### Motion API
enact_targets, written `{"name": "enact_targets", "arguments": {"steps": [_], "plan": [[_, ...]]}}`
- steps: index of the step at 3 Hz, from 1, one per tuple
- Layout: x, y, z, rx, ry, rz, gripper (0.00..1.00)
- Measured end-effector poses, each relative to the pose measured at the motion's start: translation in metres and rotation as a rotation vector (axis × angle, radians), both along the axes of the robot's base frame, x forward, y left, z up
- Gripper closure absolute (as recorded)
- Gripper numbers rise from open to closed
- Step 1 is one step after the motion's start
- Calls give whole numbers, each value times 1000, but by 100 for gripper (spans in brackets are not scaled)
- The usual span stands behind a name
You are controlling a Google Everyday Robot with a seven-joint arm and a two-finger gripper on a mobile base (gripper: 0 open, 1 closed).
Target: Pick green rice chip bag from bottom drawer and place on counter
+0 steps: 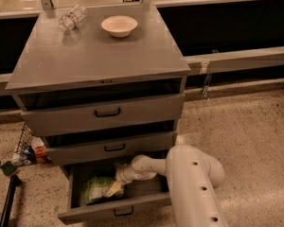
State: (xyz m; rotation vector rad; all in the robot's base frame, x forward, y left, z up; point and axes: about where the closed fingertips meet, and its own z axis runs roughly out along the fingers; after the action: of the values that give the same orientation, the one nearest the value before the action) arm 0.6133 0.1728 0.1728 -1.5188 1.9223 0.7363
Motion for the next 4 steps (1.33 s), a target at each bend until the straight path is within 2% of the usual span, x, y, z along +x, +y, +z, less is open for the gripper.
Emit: {"name": "enact_targets", "arguments": {"steps": [1, 2, 4], "plan": [[18, -3, 2, 15, -2, 1, 0], [23, 7, -10, 28, 31, 28, 0], [7, 27, -26, 40, 99, 73, 0]]}}
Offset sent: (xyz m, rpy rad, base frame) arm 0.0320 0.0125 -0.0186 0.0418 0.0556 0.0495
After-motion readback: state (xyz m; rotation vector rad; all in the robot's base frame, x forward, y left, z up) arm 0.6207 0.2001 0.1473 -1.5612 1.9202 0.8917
